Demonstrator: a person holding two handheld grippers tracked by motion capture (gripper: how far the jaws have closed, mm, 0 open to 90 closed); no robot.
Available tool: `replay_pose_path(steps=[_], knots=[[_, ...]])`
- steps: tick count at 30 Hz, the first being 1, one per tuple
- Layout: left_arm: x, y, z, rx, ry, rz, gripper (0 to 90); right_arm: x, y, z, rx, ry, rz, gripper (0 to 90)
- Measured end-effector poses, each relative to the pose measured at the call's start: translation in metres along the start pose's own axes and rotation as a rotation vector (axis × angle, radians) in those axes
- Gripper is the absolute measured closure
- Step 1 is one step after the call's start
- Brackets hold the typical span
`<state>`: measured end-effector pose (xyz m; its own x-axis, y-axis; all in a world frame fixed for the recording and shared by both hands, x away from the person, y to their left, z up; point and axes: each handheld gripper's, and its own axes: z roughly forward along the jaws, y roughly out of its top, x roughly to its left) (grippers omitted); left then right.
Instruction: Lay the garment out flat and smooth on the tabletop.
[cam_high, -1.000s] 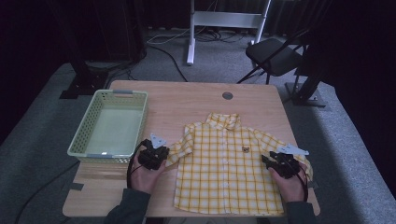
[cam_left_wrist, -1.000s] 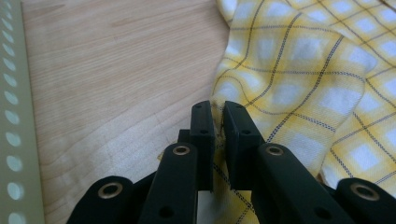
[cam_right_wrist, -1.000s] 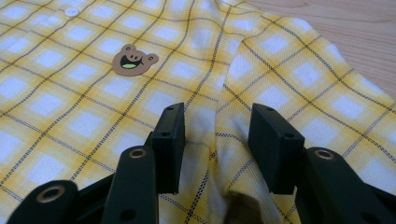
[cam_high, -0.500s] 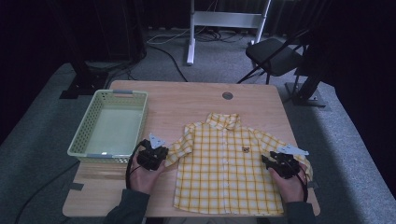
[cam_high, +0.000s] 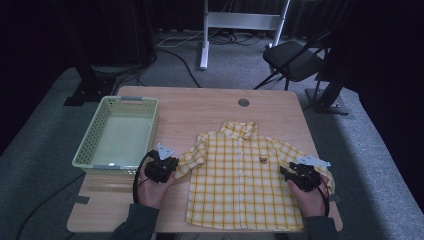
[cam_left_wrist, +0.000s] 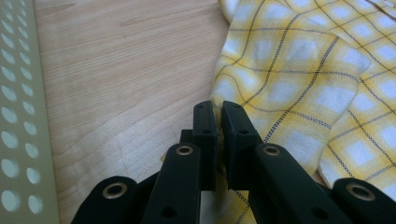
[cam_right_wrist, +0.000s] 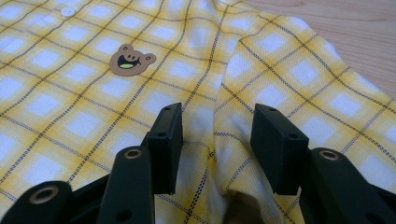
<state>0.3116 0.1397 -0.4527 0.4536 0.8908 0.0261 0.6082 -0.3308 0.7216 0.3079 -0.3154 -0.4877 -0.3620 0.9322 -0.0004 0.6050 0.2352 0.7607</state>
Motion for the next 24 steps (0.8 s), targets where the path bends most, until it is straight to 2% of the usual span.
replay_pose_path(steps=[24], knots=[[0.0055,-0.0079,-0.0085,-0.008,0.013,-0.033,85.3,0.0001,-0.0001,0.0000,0.000,-0.002,0.002,52.4]])
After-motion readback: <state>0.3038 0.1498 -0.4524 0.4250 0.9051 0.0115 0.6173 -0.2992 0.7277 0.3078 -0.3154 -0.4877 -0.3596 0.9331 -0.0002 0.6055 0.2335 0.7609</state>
